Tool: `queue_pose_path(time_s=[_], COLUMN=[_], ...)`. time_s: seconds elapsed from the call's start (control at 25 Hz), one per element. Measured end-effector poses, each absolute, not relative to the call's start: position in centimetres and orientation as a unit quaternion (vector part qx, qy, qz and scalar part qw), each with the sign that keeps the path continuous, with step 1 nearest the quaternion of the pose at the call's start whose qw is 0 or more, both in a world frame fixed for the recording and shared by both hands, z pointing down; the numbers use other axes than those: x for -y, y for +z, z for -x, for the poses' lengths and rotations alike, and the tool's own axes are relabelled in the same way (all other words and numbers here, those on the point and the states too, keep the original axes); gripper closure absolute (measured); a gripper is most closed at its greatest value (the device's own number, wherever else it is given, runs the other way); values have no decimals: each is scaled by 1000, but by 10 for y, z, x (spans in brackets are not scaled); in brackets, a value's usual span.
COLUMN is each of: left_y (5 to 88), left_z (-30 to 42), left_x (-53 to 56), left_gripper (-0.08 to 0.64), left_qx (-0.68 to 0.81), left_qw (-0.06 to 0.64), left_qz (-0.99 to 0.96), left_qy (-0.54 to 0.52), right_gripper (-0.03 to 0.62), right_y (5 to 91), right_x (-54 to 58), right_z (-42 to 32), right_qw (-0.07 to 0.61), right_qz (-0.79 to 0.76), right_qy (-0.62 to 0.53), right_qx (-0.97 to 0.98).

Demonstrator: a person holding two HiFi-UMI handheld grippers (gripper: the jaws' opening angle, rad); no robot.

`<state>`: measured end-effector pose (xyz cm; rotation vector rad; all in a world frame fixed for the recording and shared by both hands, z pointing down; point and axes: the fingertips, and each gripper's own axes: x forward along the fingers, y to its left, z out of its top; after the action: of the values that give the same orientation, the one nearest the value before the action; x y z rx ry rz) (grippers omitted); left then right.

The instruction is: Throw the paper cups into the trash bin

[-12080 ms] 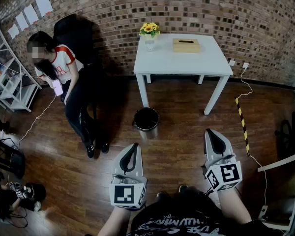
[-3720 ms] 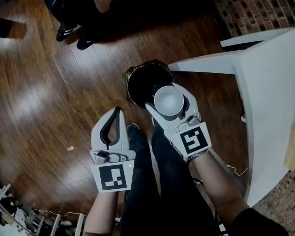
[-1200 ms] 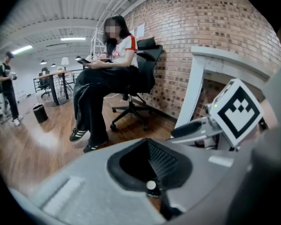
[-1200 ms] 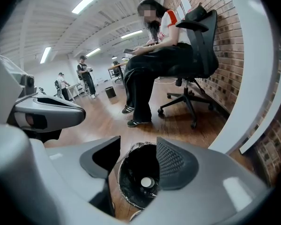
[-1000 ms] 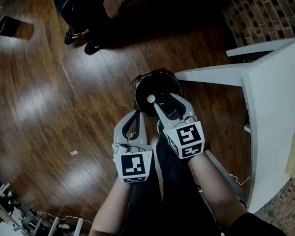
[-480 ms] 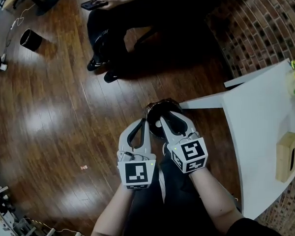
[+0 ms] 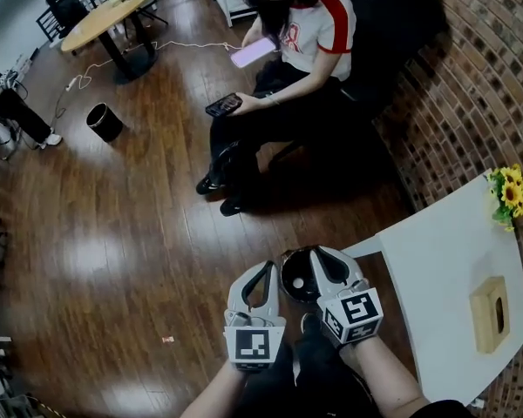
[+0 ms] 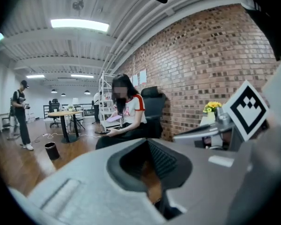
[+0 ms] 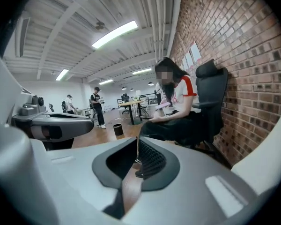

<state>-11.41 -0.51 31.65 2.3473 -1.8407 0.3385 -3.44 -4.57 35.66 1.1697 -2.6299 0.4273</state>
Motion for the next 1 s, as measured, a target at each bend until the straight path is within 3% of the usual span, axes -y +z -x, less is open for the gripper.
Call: queue_pose_path(time_s=[0.56, 1.0], left_y=[205, 177], left_z=[129, 123], left_x=[-12, -21], left_gripper=[555, 555], left_qx=[646, 641], left_qw=[13, -12], left_qz=[-762, -767], left_qy=[41, 19], right_gripper=[584, 584], right_y=[238, 193], right_x=[39, 18], right_z=[40, 42], right_qw=[31, 3], right_qz=[-378, -375], right_qy=[71, -14], right_qx=[922, 927])
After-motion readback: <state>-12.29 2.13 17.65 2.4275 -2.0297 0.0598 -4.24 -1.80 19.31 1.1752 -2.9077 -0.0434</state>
